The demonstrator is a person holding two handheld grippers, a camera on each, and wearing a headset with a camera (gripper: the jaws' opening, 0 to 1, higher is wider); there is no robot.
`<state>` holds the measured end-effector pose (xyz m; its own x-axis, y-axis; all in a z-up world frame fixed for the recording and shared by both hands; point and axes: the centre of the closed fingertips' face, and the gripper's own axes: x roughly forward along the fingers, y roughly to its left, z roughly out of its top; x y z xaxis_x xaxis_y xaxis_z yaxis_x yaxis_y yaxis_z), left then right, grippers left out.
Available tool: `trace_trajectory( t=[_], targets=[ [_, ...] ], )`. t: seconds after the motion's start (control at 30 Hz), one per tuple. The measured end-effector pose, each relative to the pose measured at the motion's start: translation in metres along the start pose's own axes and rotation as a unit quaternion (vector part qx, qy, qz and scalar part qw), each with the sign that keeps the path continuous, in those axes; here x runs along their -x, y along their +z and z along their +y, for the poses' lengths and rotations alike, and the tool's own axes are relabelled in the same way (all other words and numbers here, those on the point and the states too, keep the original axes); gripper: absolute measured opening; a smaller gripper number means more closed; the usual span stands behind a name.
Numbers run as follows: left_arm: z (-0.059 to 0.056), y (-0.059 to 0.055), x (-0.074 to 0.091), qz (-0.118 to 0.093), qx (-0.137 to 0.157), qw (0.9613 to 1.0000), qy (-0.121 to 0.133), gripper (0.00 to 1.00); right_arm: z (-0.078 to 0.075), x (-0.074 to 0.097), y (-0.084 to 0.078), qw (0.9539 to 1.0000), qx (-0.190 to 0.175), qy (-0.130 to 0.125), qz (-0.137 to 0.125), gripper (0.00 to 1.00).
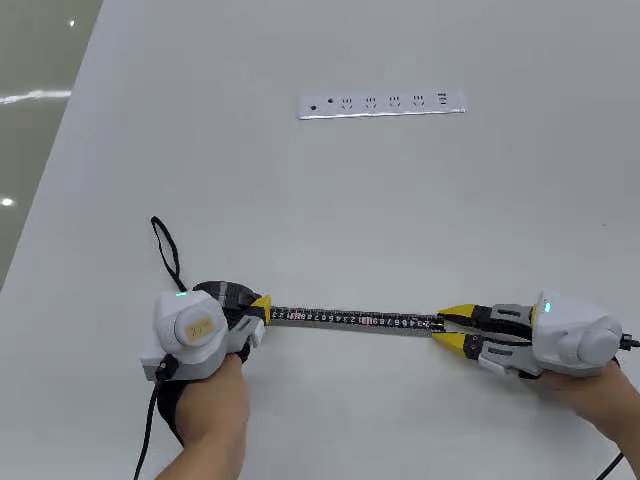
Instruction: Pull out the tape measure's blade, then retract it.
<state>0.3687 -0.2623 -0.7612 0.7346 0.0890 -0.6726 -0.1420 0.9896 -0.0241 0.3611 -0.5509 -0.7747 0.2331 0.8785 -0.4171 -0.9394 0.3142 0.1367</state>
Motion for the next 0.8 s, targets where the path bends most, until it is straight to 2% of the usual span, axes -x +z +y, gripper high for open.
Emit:
trace_trajectory(
  t=[0.37,0.8],
  targets=[
    [-0.0004,-0.0001,0.0001,0.002,0.001,1.0000,0.002,0.67,0.0028,0.0009,-0.0010,0.9999,0.007,0.013,-0.009,0.13],
    [0.0003,-0.0014,0.0000,0.007,0.002,1.0000,0.002,0.66,0.0014,0.0005,-0.0018,0.9998,0.018,-0.001,-0.012,0.13]
  ],
)
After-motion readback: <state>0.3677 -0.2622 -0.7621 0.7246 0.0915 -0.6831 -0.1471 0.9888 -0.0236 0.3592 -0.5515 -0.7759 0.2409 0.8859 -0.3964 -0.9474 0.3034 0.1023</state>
